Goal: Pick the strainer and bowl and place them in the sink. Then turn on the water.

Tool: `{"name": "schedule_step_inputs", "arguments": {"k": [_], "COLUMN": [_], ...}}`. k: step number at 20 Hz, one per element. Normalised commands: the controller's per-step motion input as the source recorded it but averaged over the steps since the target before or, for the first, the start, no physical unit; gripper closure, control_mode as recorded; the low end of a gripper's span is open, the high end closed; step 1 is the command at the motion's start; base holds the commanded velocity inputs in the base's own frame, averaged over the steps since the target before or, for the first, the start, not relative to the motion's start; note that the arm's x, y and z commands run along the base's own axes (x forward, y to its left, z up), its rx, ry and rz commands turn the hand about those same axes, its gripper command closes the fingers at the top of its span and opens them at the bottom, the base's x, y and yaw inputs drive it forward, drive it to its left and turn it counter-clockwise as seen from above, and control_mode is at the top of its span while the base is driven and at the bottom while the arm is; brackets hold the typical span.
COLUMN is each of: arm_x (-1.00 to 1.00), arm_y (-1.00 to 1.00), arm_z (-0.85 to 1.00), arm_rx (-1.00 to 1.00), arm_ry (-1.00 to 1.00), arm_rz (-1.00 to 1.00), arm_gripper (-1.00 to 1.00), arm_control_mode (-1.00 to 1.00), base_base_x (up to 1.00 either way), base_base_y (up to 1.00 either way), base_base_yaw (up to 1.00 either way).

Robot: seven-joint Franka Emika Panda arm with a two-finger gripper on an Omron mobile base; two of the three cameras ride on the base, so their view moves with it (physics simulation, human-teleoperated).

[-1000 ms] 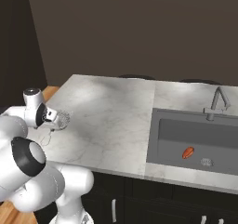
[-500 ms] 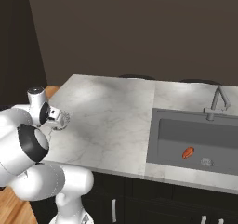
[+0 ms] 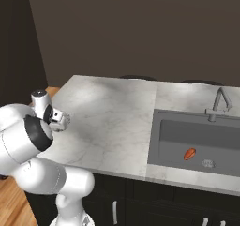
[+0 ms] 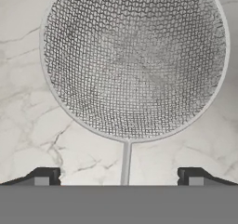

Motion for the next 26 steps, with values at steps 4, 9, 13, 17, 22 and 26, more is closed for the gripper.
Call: {"name": "schedule_step_inputs", "arguments": {"k": [4,9,13,17,22,26], "arm_x": [0.12,0.06,0.01,0.00,0.00,0.00], "arm_y": [0.00,0.00,0.00,0.01,0.04,0.02], "arm_z": [-0.21,-0.24,-0.26,-0.27,-0.23,-0.11], "arm_rx": [0.00,0.00,0.00,0.00,0.00,0.00], "arm_ry": [0.00,0.00,0.00,0.00,0.00,0.00], "arm_rz": [0.00,0.00,0.00,0.00,0.00,0.00], "arm_gripper": [-1.00,-1.00,-1.00,-1.00,-1.00,1.00], "arm_control_mode": [-1.00,-1.00,-1.00,-1.00,-1.00,-1.00], "base_base_x": [0.00,0.00,0.00,0.00,0.00,0.00], "base_base_y": [0.00,0.00,0.00,0.00,0.00,0.00], "base_base_yaw": [0.00,0.00,0.00,0.00,0.00,0.00]}}
